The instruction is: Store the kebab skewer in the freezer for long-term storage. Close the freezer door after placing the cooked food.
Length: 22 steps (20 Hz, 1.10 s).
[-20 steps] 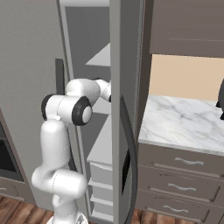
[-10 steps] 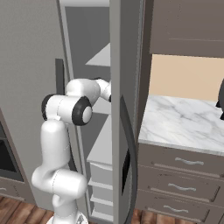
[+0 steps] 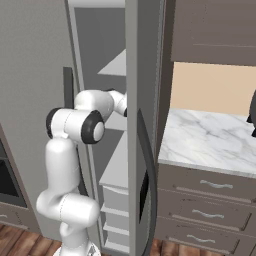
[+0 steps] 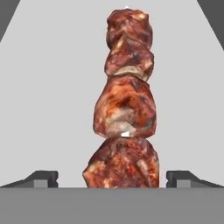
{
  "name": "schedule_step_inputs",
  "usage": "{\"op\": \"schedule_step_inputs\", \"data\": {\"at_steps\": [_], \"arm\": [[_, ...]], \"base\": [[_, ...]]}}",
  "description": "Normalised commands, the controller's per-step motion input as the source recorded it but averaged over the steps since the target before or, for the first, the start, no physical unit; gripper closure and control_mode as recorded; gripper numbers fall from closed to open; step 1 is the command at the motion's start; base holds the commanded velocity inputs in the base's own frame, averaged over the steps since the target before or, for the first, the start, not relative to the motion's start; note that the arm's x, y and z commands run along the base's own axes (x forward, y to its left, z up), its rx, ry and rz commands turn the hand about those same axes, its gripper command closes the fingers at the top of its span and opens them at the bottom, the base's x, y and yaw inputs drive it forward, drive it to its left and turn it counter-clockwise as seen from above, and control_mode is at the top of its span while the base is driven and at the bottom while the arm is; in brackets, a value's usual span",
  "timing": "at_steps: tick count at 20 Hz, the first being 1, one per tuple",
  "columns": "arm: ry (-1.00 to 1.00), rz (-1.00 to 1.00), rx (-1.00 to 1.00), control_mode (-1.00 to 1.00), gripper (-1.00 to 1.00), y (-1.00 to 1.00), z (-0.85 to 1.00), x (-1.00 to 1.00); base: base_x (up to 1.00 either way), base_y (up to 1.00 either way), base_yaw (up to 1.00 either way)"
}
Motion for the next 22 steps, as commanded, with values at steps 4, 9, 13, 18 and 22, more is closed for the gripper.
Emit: {"op": "schedule_step_inputs", "data": {"at_steps": [4, 9, 13, 18, 22], "arm": [[-0.05, -0.02, -0.01, -1.0, -1.0, 0.0, 0.0, -0.3], [-0.07, 0.0, -0.01, -1.0, -1.0, 0.0, 0.04, -0.52], [-0.07, 0.0, 0.0, -1.0, -1.0, 0.0, 0.19, -0.7], [-0.02, 0.0, 0.0, -1.0, -1.0, 0.0, 0.33, -0.72], [0.0, -0.02, -0.03, -1.0, -1.0, 0.21, 0.49, -0.62]], "base": [[0.0, 0.0, 0.0], [0.0, 0.0, 0.0], [0.0, 0.0, 0.0], [0.0, 0.0, 0.0], [0.0, 0.0, 0.0]]}}
